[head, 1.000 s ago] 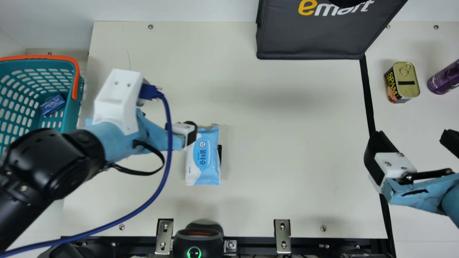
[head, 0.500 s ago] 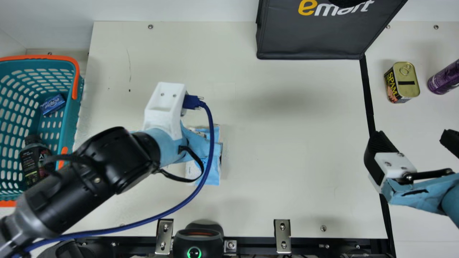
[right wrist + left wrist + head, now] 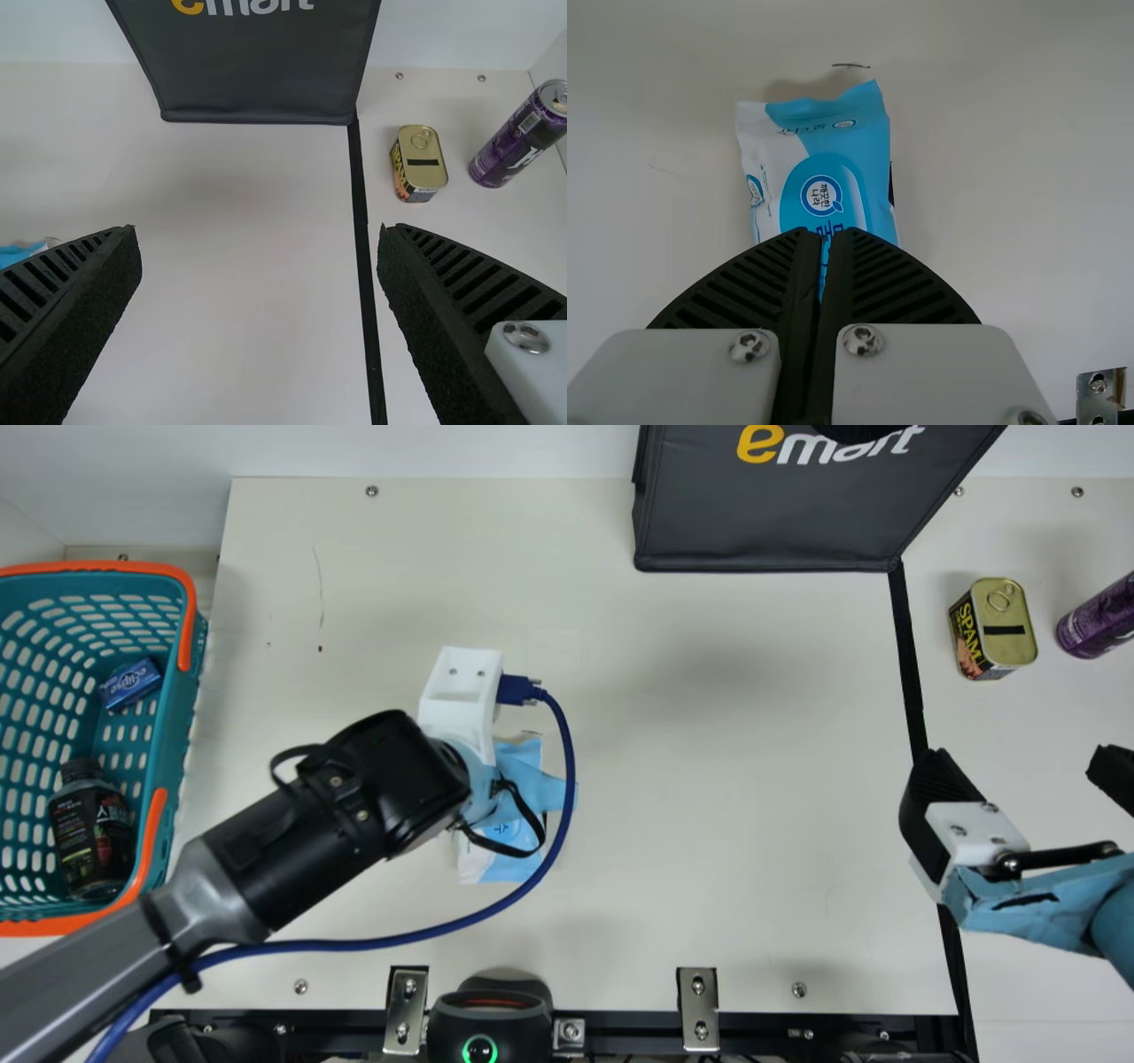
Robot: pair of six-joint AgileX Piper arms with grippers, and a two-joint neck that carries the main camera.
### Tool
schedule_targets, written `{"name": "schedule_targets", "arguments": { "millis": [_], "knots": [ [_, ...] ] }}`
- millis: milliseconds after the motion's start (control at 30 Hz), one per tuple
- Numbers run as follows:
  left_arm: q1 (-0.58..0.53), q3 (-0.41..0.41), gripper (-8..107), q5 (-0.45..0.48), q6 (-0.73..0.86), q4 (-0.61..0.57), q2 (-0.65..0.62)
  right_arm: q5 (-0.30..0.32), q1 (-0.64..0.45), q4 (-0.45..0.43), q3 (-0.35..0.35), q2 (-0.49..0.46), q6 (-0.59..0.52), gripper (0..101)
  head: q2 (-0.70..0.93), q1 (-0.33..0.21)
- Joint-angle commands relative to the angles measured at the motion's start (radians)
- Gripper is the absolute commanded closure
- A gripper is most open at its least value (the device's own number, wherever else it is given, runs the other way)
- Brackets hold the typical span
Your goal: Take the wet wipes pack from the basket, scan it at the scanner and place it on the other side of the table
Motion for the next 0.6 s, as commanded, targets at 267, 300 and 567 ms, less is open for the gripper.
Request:
{"name": "schedule_targets", "arguments": {
  "millis": [267,300,567],
  "knots": [
    [0.007,0.011,107,-0.011,0.002,-0.017,0.081,0.0,0.0,0.0,0.0,0.0,0.0,6,0.002,-0.029],
    [0.008,0.015,107,-0.016,0.002,-0.019,0.087,0.0,0.0,0.0,0.0,0.0,0.0,6,0.002,-0.029],
    [0.005,0.055,107,-0.067,-0.007,-0.012,0.127,0.001,0.0,0.0,0.0,0.0,0.0,6,0.002,-0.029]
  ]
}}
